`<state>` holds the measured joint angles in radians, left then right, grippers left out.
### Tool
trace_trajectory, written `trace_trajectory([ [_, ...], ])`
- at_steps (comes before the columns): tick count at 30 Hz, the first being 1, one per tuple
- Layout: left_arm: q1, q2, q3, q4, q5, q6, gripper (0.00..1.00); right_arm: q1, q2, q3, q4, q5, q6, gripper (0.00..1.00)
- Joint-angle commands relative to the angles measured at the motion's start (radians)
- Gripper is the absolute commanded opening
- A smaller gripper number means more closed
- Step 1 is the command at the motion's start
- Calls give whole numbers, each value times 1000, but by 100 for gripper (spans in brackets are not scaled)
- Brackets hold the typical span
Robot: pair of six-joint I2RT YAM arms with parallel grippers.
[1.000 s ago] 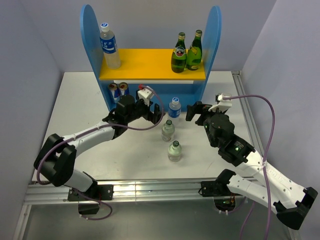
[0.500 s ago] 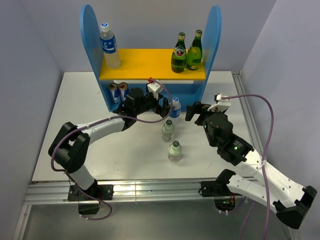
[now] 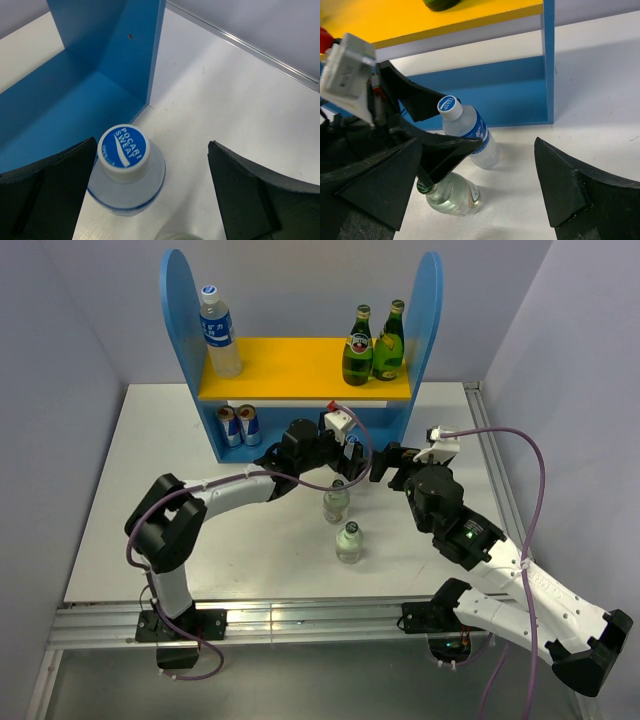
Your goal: Place and organize the beverage onto the shelf
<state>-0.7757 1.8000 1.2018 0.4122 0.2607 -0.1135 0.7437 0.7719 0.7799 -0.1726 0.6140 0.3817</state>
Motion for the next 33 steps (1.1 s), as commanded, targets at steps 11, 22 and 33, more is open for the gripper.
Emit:
trace_trajectory([
  [11,-46,99,85,-38,-192,26,99,2,-16,2,33,23,8,100],
  [22,-57,93,45,-30,-256,20,95,3,-11,-5,41,16,9,100],
  [33,-63,101,108,-107,-345,6,0,2,-26,-7,42,21,8,100],
])
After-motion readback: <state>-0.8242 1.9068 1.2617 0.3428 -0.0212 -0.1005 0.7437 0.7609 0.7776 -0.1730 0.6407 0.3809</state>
